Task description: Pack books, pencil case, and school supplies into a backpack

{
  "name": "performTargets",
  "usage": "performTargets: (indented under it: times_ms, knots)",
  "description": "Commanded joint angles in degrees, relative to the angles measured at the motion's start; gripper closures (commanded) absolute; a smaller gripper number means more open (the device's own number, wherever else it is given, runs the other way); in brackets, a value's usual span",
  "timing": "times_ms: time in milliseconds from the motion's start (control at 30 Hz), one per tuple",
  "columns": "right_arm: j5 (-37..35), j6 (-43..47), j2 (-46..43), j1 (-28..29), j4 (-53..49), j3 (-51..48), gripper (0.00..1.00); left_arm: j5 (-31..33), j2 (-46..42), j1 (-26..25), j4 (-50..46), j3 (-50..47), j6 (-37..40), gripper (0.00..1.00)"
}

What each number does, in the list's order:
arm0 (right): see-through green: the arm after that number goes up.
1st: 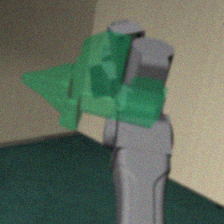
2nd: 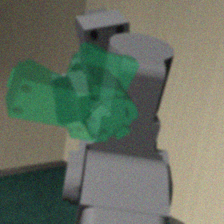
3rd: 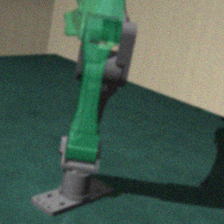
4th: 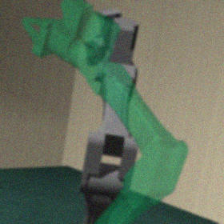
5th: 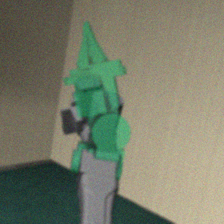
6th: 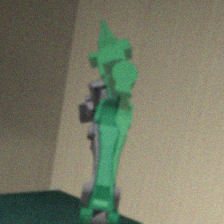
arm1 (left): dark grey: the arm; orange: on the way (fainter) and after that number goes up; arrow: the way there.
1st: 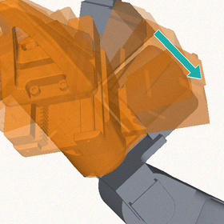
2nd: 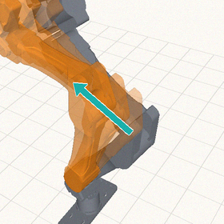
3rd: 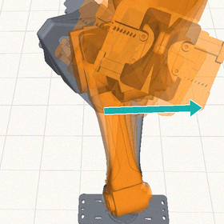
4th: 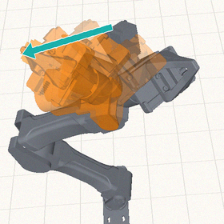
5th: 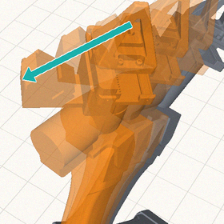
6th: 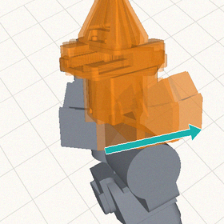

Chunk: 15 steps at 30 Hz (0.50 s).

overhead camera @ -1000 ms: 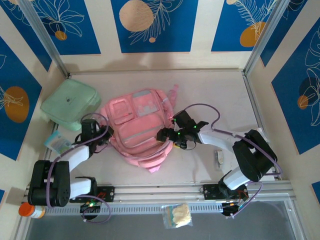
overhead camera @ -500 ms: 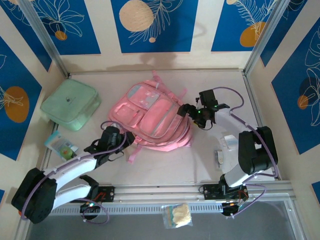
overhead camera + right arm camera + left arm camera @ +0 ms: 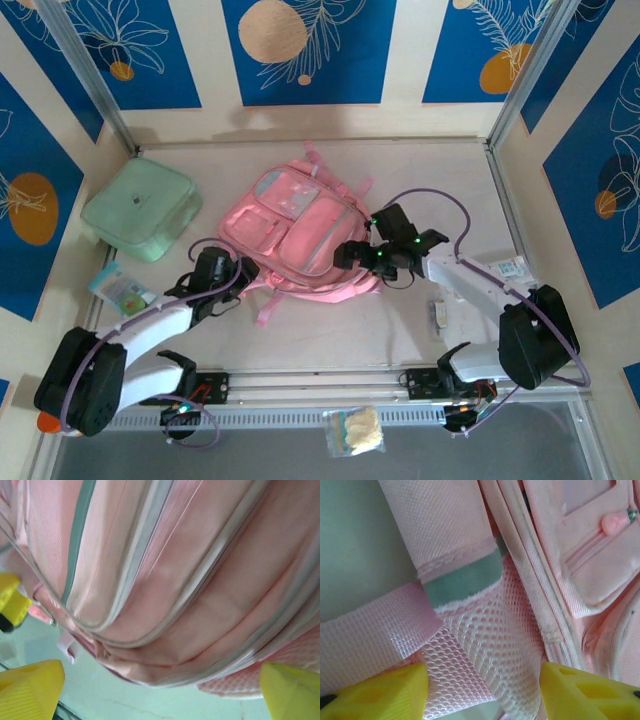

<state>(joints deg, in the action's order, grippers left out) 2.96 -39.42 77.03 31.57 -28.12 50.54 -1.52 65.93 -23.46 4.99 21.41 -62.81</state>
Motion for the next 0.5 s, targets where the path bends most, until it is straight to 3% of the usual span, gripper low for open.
performTargets:
  times_ms: [0,167,367,467]
  knots:
    - [-2.6,-1.7,-1.0,3.2,-1.8,-0.3,0.0,-2.8,3.7,0.3,6.5,0.8,-3.6,0.43]
    - [-7.1,-1.7,0.3,7.4,-3.8,1.2,0.0,-4.0,8.4,-0.5,9.9,2.5,-5.2,0.61]
    - [-11.4,-0.7,0.4,11.4,-6.7,4.5,0.01,-4.7,8.4,-3.0,13.4,2.2,-7.2,0.97]
    - [-13.0,0.0,2.7,13.5,-8.3,7.5,0.0,-3.4,6.5,-5.7,12.8,2.6,-8.3,1.0]
